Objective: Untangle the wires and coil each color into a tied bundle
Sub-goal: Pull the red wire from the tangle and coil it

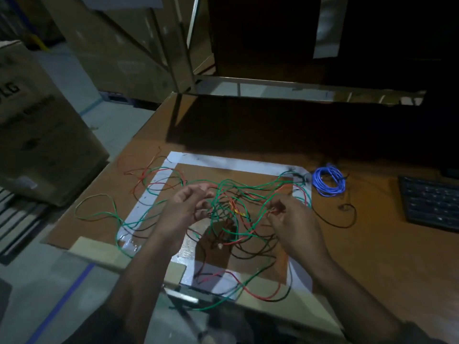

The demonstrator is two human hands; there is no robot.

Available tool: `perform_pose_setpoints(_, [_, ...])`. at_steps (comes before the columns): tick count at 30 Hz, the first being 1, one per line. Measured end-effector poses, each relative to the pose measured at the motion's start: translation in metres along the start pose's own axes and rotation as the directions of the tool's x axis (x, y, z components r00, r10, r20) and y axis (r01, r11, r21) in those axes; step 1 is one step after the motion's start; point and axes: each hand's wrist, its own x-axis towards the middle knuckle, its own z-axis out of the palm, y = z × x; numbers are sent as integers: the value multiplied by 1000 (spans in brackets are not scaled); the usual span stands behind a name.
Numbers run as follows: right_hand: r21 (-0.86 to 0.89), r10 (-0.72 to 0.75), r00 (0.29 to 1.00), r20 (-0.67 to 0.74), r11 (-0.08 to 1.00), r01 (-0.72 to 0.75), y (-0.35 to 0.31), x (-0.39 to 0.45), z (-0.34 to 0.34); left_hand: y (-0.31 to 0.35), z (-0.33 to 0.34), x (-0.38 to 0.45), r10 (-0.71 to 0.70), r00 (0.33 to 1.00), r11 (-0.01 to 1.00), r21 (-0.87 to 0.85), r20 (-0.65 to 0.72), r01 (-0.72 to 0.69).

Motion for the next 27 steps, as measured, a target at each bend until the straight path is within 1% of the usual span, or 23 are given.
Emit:
perform_pose_setpoints(3, [80,46,996,-70,996,-40,-10,-2,1,2,-15,9,23,1000,1000,7,13,-24])
perform_pose_setpoints(6, [214,115,970,-212,974,-68,-21,-6,3,4,-40,21,41,999,999,-17,-4,-41])
perform_pose_setpoints(8, [324,153,935,-319,945,-44,-34,-8,4,4,-55,28,48,999,999,-25,3,-48])
perform_pose_setpoints(10, [347,148,905,-399,938,0,-45,-8,5,6,-66,33,53,998,998,-26,19,-52])
perform_pose_setpoints(12, [303,135,900,-415,953,-3,-50,-8,12,8,-75,37,62,998,998,-6,32,-62])
perform_pose_setpoints(14, [312,165,907,-387,949,-40,-49,-10,22,8,-82,41,59,997,998,17,44,-60])
perform_pose_setpoints(16, [326,187,901,-391,944,-55,-49,-14,29,9,-86,41,47,995,998,39,83,-51])
perform_pose_setpoints(18, [326,196,886,-421,944,-54,-55,-17,31,8,-88,39,36,987,993,104,154,-53])
perform_pose_setpoints(20, [323,216,875,-433,943,-72,-61,-16,32,6,-89,37,6,961,973,221,276,-70])
perform_pose_setpoints(22, [297,216,878,-427,951,-89,-65,-15,32,1,-91,38,-48,903,930,349,426,-115])
perform_pose_setpoints(23, [293,217,880,-423,952,-94,-67,-15,32,-2,-93,39,-75,869,895,417,489,-157])
perform_pose_setpoints(24, [289,222,883,-414,952,-103,-68,-15,33,-5,-95,40,-102,841,840,498,532,-213])
perform_pose_setpoints(25, [288,222,891,-396,952,-109,-69,-17,33,-7,-96,41,-124,824,763,584,553,-278])
perform_pose_setpoints(27, [272,219,909,-355,954,-124,-75,-21,35,-12,-97,43,-102,825,552,722,555,-417])
